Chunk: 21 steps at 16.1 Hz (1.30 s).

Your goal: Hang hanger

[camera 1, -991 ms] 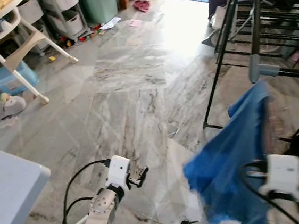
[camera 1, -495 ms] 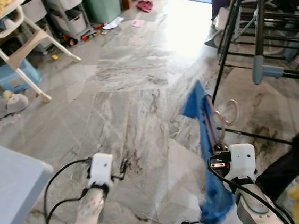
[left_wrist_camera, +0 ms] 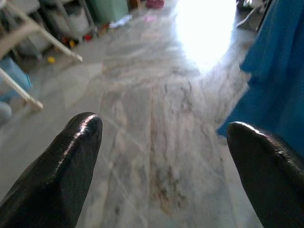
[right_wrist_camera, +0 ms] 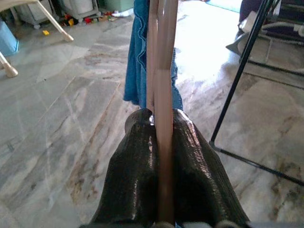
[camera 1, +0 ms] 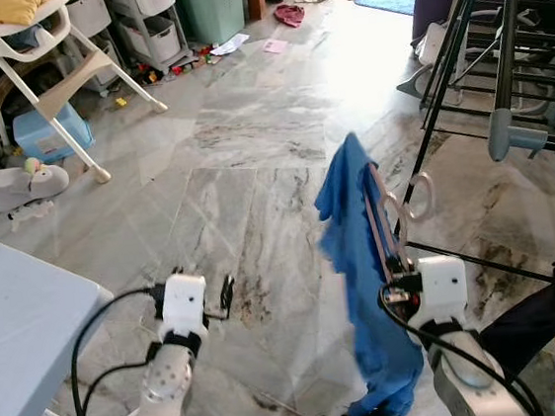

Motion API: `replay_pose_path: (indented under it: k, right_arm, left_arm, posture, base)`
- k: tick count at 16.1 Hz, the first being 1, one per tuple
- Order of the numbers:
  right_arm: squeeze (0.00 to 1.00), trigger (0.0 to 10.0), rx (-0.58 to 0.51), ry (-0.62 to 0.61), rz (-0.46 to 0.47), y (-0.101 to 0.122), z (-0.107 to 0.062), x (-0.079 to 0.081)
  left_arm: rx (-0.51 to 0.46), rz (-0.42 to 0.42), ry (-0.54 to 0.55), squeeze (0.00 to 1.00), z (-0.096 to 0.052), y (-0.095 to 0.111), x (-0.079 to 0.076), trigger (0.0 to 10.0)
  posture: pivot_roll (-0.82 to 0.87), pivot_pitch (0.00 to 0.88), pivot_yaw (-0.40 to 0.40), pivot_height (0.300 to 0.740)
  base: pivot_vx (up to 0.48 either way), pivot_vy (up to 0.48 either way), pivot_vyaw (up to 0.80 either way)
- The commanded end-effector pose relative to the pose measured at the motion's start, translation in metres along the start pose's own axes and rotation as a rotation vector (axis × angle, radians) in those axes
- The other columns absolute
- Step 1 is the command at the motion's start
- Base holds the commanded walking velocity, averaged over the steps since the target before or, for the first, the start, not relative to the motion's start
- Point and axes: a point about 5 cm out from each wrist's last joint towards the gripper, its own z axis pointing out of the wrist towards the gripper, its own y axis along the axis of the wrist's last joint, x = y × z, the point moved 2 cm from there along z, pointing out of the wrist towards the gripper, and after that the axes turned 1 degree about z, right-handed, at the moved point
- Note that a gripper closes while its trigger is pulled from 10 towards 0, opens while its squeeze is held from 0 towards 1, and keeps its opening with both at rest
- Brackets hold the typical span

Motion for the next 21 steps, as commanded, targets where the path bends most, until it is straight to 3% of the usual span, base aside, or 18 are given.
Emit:
replay_pose_path:
  k: [1,10,17,21]
  right_arm:
    - [0.0,10.0,-0.027,0.007,-0.013,0.005,0.001,0.0]
    - [0.0,10.0,-0.004,-0.059,-0.015,0.001,-0.003,-0.011]
    - [0.0,10.0,-0.018,-0.064,-0.015,0.008,0.005,-0.011]
    - [0.0,10.0,-0.001,-0.087,-0.007,0.004,0.002,-0.013]
  left_arm:
    - [0.014,0.004,0.006,0.0,-0.002,-0.002,0.002,10.0]
    - [0.055,-0.016,-0.019,0.0,0.011,0.004,-0.002,10.0]
    - [0.061,-0.02,-0.015,0.0,0.013,0.005,0.0,10.0]
    - [0.075,-0.008,-0.023,0.0,0.01,0.002,0.005,10.0]
  posture:
    - [-0.13,0.166,0.026,0.74]
    - [-0.18,0.202,0.048,0.74]
    - [-0.16,0.209,0.052,0.74]
    - [-0.15,0.23,0.067,0.74]
  base:
    - [0.0,0.0,0.0]
    - [-0.261,0.0,0.0]
    - [-0.327,0.0,0.0]
    - [-0.327,0.0,0.0]
